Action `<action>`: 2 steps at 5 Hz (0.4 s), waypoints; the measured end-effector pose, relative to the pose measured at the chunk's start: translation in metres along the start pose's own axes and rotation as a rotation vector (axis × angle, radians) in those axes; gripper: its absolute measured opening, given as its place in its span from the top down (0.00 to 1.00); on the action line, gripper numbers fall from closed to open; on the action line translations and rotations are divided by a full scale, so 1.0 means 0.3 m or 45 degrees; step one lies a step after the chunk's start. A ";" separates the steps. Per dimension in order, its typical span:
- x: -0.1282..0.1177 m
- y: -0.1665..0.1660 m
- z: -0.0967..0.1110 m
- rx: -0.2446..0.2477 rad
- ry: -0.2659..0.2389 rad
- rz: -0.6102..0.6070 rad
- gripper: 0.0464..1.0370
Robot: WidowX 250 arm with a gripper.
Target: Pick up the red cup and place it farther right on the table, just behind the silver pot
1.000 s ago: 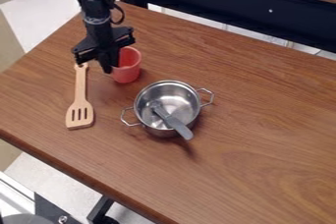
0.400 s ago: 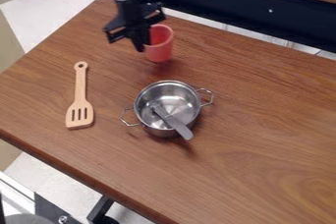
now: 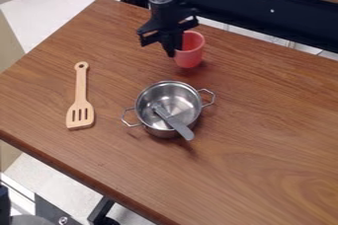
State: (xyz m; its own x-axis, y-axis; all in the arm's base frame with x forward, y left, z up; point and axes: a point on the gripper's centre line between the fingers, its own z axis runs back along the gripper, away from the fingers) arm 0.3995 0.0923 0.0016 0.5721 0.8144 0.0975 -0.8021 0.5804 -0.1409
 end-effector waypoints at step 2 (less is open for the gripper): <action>-0.039 -0.030 -0.025 -0.002 -0.036 -0.047 0.99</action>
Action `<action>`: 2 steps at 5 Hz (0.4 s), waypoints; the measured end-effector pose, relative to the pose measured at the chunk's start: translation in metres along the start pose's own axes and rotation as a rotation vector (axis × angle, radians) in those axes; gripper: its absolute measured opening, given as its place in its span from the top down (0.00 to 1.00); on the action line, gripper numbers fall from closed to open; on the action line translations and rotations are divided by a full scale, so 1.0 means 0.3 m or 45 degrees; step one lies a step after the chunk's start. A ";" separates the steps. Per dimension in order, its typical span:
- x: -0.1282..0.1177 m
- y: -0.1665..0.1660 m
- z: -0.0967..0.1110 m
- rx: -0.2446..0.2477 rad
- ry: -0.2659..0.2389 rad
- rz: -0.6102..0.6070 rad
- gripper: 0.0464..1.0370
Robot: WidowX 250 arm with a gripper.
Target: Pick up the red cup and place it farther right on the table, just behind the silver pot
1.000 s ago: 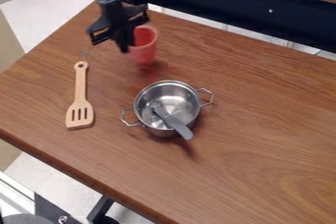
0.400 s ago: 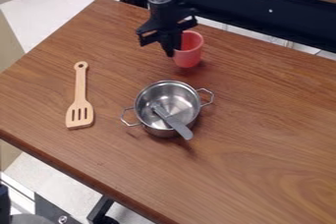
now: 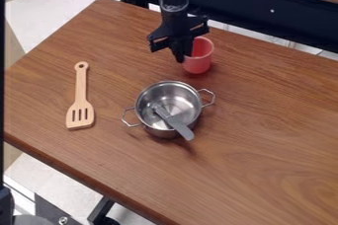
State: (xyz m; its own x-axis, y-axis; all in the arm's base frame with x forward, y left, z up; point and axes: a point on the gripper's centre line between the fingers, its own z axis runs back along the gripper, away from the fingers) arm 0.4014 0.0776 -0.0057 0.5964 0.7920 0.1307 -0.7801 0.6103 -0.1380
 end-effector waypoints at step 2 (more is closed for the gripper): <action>-0.025 0.015 -0.016 0.018 0.021 -0.036 0.97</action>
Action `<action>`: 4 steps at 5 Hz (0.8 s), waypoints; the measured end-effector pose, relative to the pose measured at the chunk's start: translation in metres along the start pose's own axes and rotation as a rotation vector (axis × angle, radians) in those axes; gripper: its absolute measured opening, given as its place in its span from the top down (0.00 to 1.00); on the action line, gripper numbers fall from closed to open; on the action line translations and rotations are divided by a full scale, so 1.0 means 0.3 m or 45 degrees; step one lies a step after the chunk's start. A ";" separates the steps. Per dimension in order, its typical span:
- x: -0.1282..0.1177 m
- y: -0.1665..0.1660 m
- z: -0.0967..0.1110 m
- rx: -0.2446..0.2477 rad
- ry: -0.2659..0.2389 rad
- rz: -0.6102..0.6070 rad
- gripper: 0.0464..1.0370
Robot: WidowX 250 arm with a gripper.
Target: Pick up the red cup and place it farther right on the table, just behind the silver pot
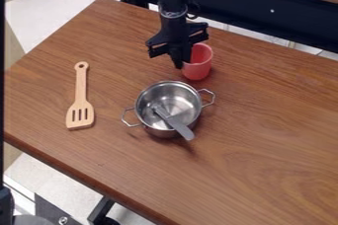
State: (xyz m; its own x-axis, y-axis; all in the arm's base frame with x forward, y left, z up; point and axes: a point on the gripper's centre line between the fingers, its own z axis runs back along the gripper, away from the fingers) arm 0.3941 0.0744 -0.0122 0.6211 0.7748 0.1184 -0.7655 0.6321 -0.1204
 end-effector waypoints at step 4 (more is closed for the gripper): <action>-0.012 0.013 0.049 -0.015 0.084 0.038 0.05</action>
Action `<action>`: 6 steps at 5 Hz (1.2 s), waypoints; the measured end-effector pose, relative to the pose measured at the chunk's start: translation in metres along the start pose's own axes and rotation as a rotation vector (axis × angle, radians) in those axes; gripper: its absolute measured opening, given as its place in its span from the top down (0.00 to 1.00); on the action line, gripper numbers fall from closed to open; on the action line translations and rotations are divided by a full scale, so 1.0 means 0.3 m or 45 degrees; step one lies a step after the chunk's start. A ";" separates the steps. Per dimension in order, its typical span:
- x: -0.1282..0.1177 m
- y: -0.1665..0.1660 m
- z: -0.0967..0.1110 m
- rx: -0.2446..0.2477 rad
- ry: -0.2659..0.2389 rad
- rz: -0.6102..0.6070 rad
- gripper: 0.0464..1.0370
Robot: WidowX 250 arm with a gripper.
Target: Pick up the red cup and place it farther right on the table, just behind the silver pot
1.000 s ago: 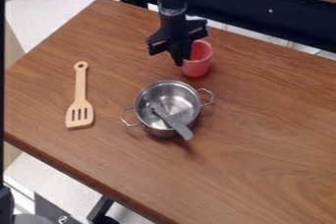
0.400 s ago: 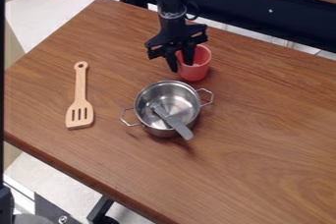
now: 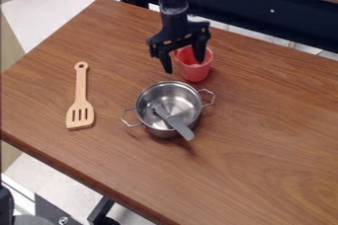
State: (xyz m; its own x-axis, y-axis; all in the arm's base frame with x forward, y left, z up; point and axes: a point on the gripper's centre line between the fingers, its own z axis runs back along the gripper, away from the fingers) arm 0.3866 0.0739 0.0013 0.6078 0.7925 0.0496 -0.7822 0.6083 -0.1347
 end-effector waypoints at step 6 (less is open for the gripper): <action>0.086 0.141 0.186 -0.055 -0.044 0.050 0.04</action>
State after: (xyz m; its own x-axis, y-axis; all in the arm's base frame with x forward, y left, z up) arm 0.3615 0.1224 0.0523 0.5712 0.8171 0.0776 -0.7981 0.5750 -0.1802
